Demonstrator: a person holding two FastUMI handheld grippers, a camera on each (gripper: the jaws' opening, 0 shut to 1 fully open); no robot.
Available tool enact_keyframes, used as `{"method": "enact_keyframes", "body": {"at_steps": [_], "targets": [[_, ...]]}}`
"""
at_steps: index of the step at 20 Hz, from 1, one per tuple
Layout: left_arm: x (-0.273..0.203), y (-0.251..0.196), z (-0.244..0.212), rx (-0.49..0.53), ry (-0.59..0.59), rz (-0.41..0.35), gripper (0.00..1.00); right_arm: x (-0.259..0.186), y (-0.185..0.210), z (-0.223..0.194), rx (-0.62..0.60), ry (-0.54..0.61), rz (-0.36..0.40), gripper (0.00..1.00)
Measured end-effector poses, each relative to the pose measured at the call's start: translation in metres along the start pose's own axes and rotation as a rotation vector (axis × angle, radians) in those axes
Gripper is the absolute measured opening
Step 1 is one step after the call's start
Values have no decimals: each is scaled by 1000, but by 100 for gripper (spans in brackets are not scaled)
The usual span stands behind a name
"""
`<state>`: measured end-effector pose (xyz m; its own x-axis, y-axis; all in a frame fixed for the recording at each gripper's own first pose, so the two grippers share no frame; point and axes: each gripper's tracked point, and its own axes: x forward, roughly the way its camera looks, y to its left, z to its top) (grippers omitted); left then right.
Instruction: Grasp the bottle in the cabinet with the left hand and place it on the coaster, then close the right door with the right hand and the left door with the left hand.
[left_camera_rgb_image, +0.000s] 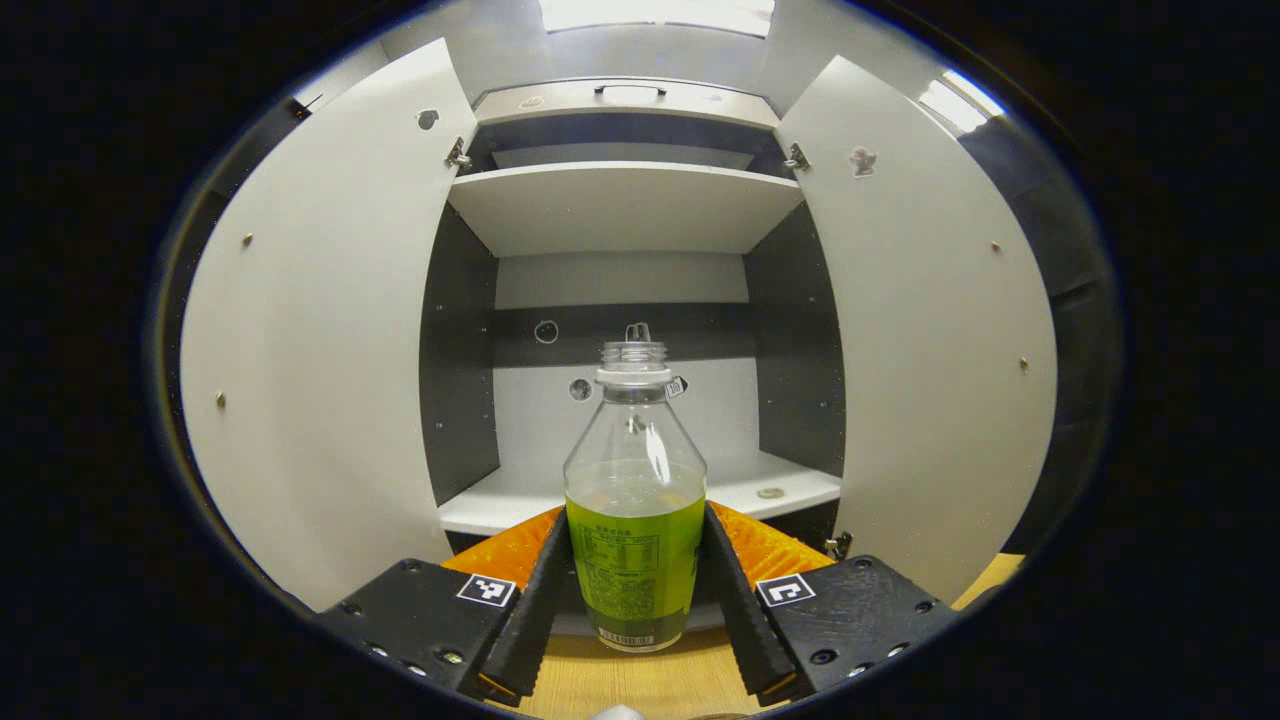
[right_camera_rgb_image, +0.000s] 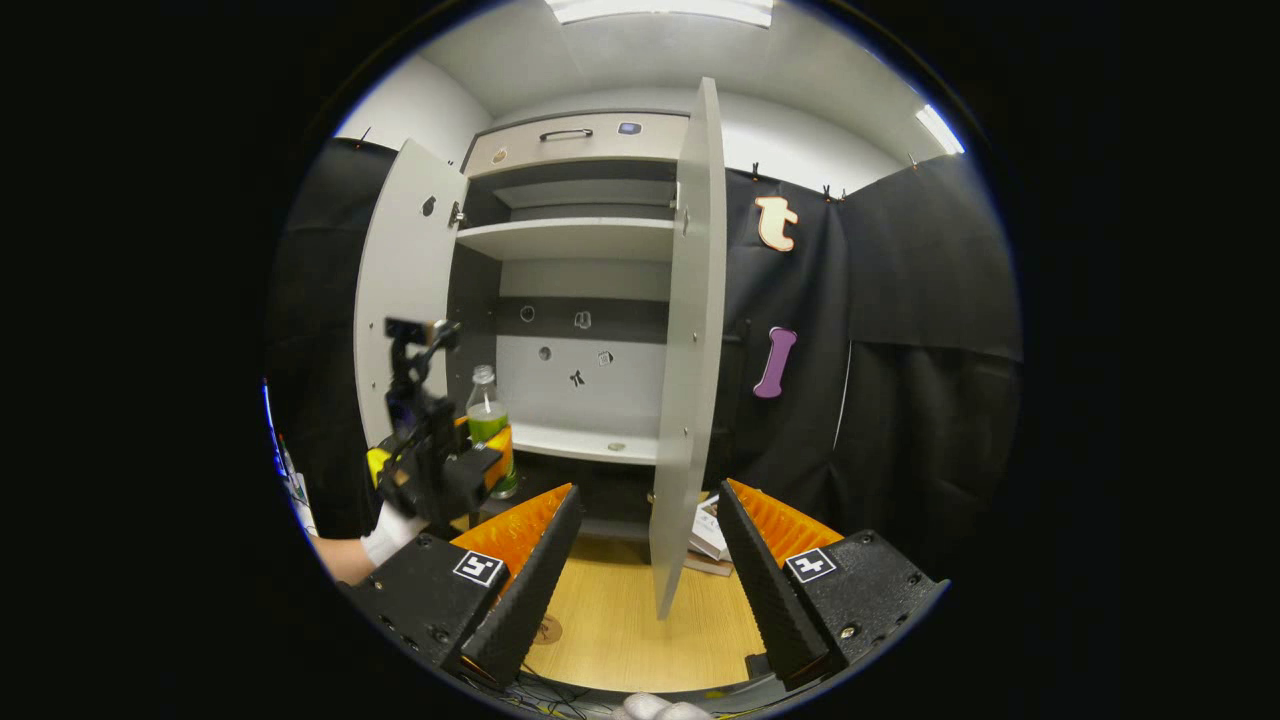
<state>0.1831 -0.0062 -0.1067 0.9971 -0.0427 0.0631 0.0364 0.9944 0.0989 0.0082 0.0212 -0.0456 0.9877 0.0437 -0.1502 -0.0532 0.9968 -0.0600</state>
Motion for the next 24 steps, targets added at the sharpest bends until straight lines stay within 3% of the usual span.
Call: {"method": "enact_keyframes", "body": {"at_steps": [5,7,8,11,16,24], "targets": [[-43,-27,-63,-12,51,-68,75,-7,-12,-16,-3,42,-25,85],[-55,-37,-86,-39,69,-91,69,-9,-16,-19,-18,50,-36,85],[-62,-43,-97,-50,82,-102,72,-11,-19,-20,-25,53,-43,85],[-78,-54,-126,-80,90,-135,69,-12,-24,-25,-30,65,-56,85],[-104,-62,-179,-94,147,-164,73,-8,-17,-35,-27,98,-50,84],[-108,-78,-216,-100,126,-225,73,-9,5,-43,-79,130,-13,84]]}}
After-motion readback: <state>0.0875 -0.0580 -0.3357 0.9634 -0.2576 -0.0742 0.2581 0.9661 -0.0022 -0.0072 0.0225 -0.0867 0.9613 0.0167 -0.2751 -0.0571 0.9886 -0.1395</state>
